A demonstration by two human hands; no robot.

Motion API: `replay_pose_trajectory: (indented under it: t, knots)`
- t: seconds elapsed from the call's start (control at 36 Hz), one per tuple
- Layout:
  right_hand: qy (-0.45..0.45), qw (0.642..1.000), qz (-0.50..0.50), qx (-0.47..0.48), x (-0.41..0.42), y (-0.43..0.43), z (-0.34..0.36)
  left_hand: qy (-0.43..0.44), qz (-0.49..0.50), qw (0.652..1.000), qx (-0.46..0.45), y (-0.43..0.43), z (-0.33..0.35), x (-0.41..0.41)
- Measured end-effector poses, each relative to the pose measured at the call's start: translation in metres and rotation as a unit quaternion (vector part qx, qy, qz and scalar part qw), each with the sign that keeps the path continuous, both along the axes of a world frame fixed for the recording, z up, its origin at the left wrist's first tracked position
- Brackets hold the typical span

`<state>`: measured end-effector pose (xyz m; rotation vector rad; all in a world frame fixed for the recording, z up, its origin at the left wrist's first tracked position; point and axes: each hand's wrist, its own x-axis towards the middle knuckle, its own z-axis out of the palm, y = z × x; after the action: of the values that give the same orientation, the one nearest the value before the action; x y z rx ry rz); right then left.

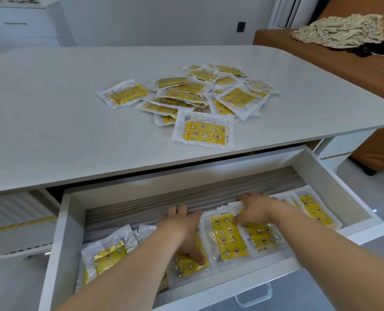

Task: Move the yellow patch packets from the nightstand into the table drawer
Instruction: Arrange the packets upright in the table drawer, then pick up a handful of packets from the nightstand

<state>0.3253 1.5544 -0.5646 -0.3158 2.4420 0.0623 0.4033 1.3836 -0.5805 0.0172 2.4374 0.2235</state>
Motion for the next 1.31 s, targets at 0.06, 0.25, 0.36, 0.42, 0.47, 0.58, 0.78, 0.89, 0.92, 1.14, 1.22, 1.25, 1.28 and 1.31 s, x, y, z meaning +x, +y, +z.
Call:
replay_pose_trajectory:
  t: [0.06,0.25,0.36,0.42,0.47,0.58,0.78,0.89,0.92,1.14,1.22,1.25,1.28,1.31]
  knots:
    - [0.024,0.999,-0.001,-0.023,-0.001,0.000,0.001,-0.007,0.014,1.000,0.003,-0.002,0.002,0.001]
    - [0.102,0.984,-0.015,-0.143,0.020,-0.017,0.020,0.145,0.078,0.986,0.029,-0.009,0.033,0.015]
    - [0.068,0.976,-0.019,-0.205,0.051,-0.039,0.061,0.238,0.125,0.960,0.082,-0.025,0.083,0.034]
    - [0.069,0.973,-0.019,-0.221,0.058,-0.049,0.098,0.269,0.132,0.950,0.083,-0.036,0.122,0.040]
    - [0.091,0.967,-0.033,-0.236,0.057,-0.059,0.143,0.296,0.136,0.943,0.063,-0.049,0.166,0.042]
    - [0.134,0.956,-0.037,-0.257,0.050,-0.083,0.245,0.308,0.157,0.938,0.032,-0.079,0.264,0.042]
    - [0.196,0.944,-0.001,-0.266,0.063,-0.147,0.406,0.316,0.193,0.925,0.086,-0.143,0.421,0.058]
    - [0.208,0.938,0.021,-0.275,0.072,-0.191,0.466,0.335,0.223,0.910,0.100,-0.188,0.483,0.072]
    - [0.209,0.937,0.025,-0.277,0.074,-0.204,0.476,0.342,0.228,0.906,0.101,-0.200,0.494,0.075]
    - [0.189,0.938,0.015,-0.291,0.100,-0.330,0.502,0.359,0.255,0.894,0.090,-0.318,0.525,0.099]
    - [0.179,0.938,0.000,-0.296,0.108,-0.391,0.504,0.355,0.256,0.895,0.083,-0.370,0.524,0.102]
    - [0.175,0.939,-0.011,-0.297,0.111,-0.412,0.505,0.350,0.253,0.898,0.084,-0.387,0.525,0.102]
    - [0.170,0.939,-0.021,-0.298,0.114,-0.432,0.507,0.344,0.247,0.902,0.082,-0.404,0.526,0.102]
    - [0.165,0.939,-0.031,-0.300,0.116,-0.451,0.508,0.339,0.237,0.907,0.077,-0.421,0.527,0.102]
